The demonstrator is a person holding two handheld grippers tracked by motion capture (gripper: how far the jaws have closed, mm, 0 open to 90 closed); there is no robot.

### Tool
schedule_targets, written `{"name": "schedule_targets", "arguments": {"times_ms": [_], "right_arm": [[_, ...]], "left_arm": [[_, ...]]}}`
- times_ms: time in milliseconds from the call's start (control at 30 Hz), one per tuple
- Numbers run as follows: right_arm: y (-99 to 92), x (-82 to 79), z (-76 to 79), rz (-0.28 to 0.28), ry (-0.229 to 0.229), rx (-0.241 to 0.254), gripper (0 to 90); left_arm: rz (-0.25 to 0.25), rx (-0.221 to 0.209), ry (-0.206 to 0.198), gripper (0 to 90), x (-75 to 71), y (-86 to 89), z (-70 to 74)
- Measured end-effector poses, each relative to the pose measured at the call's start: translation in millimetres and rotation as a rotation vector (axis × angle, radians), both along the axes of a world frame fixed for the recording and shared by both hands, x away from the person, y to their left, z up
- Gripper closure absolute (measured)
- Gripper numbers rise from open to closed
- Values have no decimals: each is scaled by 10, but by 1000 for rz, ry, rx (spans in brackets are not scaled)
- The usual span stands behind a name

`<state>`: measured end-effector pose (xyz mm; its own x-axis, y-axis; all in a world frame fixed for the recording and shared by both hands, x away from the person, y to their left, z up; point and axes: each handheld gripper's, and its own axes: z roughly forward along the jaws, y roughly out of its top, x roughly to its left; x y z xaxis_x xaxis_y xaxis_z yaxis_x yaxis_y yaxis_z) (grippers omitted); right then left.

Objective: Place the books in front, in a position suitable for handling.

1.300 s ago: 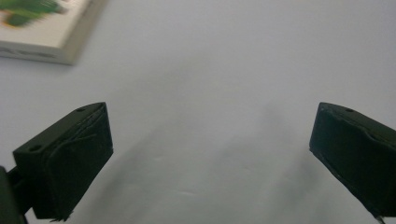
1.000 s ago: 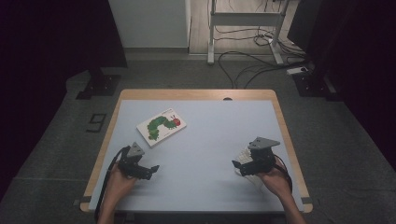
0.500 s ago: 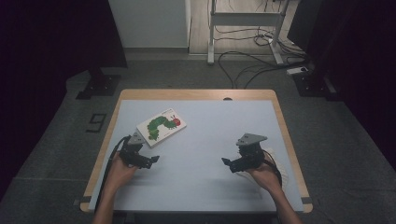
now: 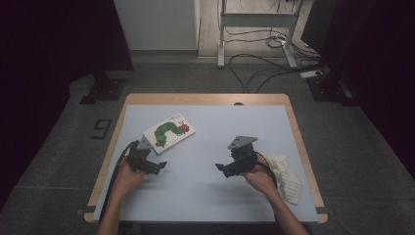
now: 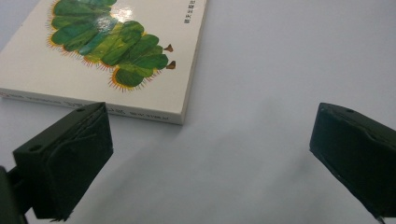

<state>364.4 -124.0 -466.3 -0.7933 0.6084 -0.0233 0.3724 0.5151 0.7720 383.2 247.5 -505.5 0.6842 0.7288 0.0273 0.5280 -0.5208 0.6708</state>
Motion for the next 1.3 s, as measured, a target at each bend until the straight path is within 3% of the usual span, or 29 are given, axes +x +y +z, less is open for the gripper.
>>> {"name": "schedule_targets", "arguments": {"times_ms": [267,633,1067,1300], "right_arm": [[237,204,-38,19,0,0,10],[532,441,-213,43,13,-13,11],[741,715,-363,49,39,0,16],[841,882,-436,46,41,-17,17]], "left_arm": [[1,-9,10,0,52,7,-50],[6,-8,16,0,86,16,-91],[-6,-17,41,0,120,-43,-175],[-7,-22,42,0,119,-58,-184]]}}
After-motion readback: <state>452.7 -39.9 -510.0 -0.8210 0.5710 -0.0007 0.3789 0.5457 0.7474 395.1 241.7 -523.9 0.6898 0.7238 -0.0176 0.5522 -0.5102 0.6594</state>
